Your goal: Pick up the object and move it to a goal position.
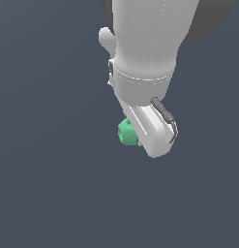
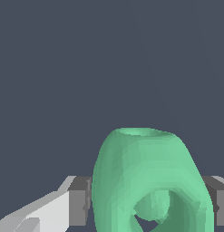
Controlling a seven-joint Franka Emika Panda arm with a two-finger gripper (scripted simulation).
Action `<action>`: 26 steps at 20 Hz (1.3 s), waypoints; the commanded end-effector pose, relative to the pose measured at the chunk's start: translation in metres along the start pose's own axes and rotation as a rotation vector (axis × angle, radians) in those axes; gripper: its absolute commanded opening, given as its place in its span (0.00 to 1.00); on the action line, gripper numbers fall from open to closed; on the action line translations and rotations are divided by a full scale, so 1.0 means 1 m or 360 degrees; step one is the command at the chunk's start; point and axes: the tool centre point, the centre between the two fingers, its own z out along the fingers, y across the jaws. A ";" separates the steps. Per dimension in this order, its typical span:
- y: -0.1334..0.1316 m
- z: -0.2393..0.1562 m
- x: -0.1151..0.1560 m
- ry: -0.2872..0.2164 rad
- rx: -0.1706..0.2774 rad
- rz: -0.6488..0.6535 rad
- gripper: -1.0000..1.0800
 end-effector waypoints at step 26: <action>-0.026 -0.034 -0.002 -0.0002 0.0000 0.0000 0.00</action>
